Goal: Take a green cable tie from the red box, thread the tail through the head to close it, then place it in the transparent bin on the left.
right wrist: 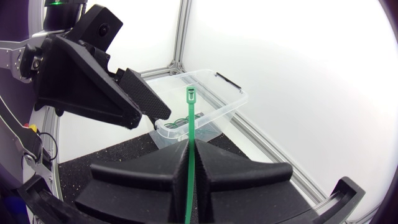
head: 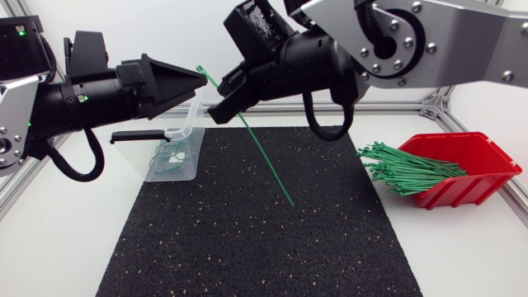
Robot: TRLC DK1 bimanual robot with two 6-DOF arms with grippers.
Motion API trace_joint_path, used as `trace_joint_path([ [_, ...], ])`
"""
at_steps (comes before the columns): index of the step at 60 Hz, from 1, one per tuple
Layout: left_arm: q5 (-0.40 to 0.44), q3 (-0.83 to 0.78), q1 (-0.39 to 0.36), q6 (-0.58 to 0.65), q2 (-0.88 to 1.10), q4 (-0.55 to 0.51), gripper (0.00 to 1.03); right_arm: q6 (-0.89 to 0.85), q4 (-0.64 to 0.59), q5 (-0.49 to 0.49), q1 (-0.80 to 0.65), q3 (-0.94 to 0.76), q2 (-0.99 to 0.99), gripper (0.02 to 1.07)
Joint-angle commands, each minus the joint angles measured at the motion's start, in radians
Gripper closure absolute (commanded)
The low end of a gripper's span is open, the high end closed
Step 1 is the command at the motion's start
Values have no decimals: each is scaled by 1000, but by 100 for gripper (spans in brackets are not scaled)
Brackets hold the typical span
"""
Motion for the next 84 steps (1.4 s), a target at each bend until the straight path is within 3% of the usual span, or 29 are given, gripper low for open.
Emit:
trace_joint_path([
  [1,-15,-14,-1,-41,17,21,22,44,16,-7,0,27,18,101],
  [31,-59,-3,16,-130,54,75,44,115,22,-13,23,73,97,101],
  [71,-63,-9,24,-159,3,61,47,149,34,7,63,62,70,101],
  [84,-76,-3,1,-162,5,61,57,156,48,9,63,53,65,101],
])
